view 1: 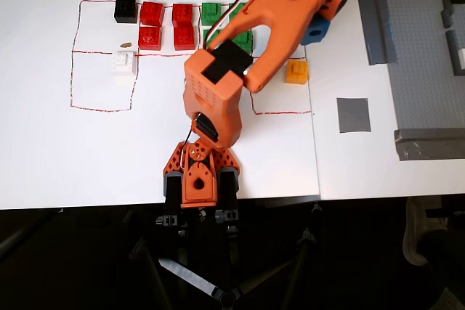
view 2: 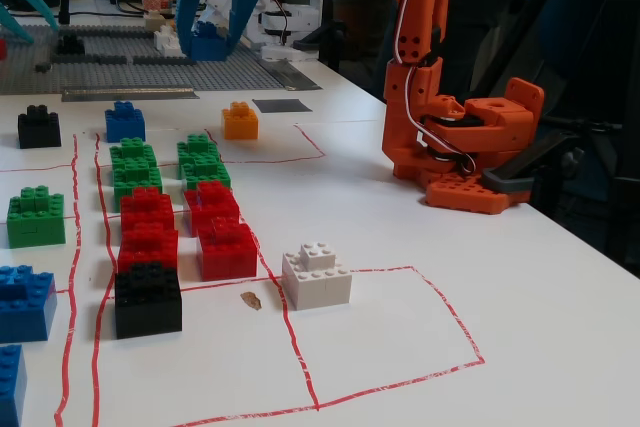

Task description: Grab the block and put it in the grey marker

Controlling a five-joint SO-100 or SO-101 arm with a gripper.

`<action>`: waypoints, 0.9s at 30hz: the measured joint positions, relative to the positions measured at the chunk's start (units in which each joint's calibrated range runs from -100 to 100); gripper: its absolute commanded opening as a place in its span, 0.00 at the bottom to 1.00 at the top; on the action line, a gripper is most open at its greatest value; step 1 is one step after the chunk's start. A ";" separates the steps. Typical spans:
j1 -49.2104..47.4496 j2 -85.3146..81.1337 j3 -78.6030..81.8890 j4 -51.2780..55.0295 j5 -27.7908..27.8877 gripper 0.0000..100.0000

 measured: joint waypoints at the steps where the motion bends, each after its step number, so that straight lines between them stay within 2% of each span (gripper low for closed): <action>1: 1.68 0.00 0.72 -0.32 0.54 0.00; 15: 21.32 6.70 1.08 -6.73 7.86 0.00; 27: 27.16 13.50 0.36 -10.41 10.89 0.00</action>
